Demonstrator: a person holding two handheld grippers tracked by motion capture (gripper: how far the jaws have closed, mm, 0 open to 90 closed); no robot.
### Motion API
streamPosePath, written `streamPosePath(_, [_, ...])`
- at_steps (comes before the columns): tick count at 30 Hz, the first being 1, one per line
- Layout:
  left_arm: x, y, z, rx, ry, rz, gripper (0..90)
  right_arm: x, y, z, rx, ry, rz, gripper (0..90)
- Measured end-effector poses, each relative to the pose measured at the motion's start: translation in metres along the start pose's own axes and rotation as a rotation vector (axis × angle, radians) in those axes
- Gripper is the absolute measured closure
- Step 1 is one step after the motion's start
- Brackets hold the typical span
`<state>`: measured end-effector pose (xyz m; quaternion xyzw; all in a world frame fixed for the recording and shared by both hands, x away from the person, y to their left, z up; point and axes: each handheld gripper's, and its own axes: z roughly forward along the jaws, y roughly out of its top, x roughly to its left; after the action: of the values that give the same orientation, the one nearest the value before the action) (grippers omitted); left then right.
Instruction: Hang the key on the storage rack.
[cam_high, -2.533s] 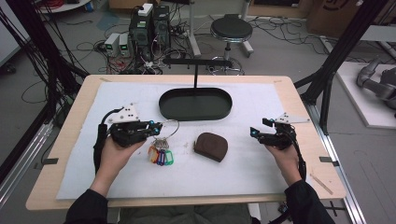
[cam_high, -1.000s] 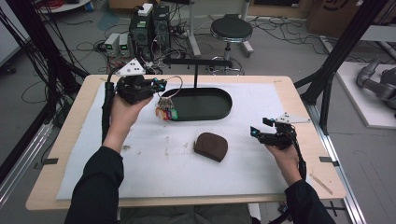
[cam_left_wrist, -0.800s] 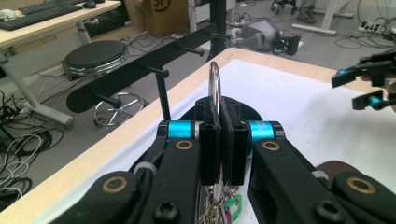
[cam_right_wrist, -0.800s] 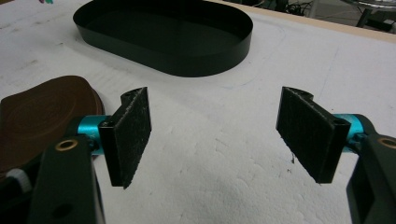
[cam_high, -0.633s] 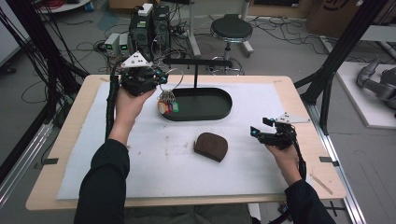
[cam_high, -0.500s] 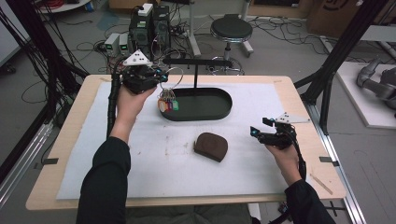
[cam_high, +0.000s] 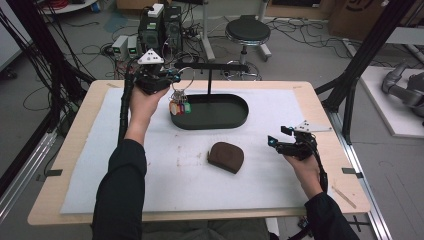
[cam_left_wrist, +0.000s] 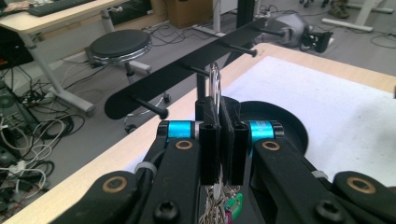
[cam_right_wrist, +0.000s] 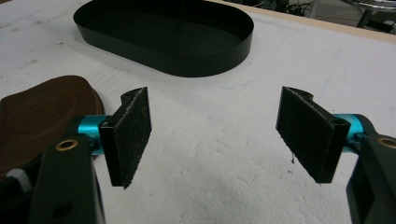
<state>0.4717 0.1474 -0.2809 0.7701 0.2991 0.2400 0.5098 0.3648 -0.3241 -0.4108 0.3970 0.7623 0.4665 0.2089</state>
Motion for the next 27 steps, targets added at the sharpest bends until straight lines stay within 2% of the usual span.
streamPosePath(6, [0.008, -0.004, 0.005, 0.014, 0.021, -0.016, 86.6, 0.0, 0.0, 0.001, 0.002, 0.0, -0.001, 27.0])
streamPosePath(15, [0.016, -0.009, 0.01, 0.0, 0.042, -0.036, 86.6, 0.0, 0.0, 0.001, 0.0, -0.001, -0.002, 27.0])
streamPosePath(27, [0.02, -0.005, 0.022, 0.013, 0.05, -0.044, 86.6, 0.0, 0.0, 0.001, 0.004, 0.004, 0.003, 27.0])
